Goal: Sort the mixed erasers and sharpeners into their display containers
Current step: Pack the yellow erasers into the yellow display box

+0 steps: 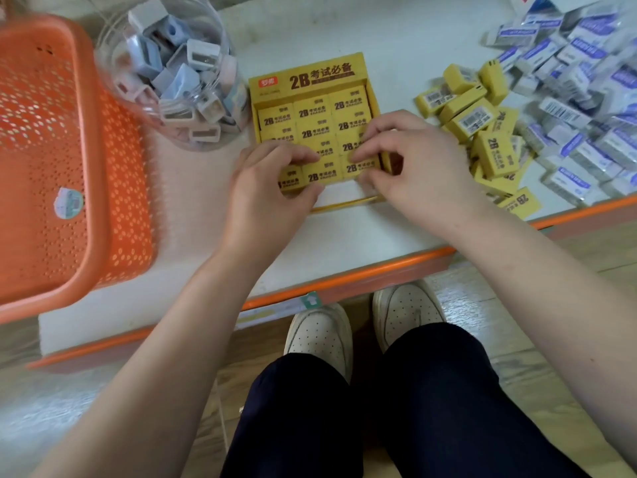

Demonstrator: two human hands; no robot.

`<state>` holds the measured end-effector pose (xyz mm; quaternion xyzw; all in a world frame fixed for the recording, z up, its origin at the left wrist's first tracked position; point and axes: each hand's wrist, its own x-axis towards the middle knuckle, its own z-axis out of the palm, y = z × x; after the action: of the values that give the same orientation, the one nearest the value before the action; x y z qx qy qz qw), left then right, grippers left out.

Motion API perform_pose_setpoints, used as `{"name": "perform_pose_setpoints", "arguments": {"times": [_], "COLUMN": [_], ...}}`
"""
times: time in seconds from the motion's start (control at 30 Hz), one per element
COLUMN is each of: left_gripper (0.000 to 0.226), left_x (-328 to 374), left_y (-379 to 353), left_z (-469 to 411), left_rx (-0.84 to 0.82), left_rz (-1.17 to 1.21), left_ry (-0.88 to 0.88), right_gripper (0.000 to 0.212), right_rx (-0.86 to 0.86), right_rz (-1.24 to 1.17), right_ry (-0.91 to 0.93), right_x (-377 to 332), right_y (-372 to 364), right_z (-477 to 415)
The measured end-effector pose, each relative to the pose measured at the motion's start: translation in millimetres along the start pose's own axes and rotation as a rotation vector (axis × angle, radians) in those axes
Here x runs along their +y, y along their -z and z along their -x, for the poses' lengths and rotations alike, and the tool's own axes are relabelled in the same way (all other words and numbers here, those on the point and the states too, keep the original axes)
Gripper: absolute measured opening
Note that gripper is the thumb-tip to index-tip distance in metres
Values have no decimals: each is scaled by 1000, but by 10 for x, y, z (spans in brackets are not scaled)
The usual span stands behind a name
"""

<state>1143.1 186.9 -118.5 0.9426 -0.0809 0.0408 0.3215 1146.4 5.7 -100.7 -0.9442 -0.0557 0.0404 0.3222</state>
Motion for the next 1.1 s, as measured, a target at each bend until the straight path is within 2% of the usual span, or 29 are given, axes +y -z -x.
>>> {"name": "perform_pose_setpoints", "arguments": {"times": [0.13,0.23,0.3,0.4,0.5,0.57,0.9,1.0,1.1], "left_gripper": [30,30,30,31,33,34,35,33,43], "left_x": [26,84,122,185,270,338,423,447,466], "left_y": [-5,-17,-23,-39,-88,-147,-184,-136,-88], "left_z": [-18,-58,-83,-111,-124,-126,-97,-75,-100], "left_rx": [-7,-41,-55,-82,-100,-112,-124,0,62], "left_rz": [-15,-20,-20,-29,-48,-45,10,98,199], "left_ry": [-11,-8,-5,-10,0,3,-20,-71,-104], "right_gripper": [32,27,24,27,44,55,52,52,55], "right_rx": [-63,0,105,271,211,152,304,340,298], "right_rz": [168,156,142,243,319,291,148,51,-15], "right_ry": [66,61,-6,-170,-333,-366,-352,-243,-127], "right_x": [-114,-117,-19,196,288,289,322,194,38], "right_y": [69,193,318,495,536,506,502,458,341], "right_z": [-1,-12,-32,-53,-37,-10,3,7,30]}}
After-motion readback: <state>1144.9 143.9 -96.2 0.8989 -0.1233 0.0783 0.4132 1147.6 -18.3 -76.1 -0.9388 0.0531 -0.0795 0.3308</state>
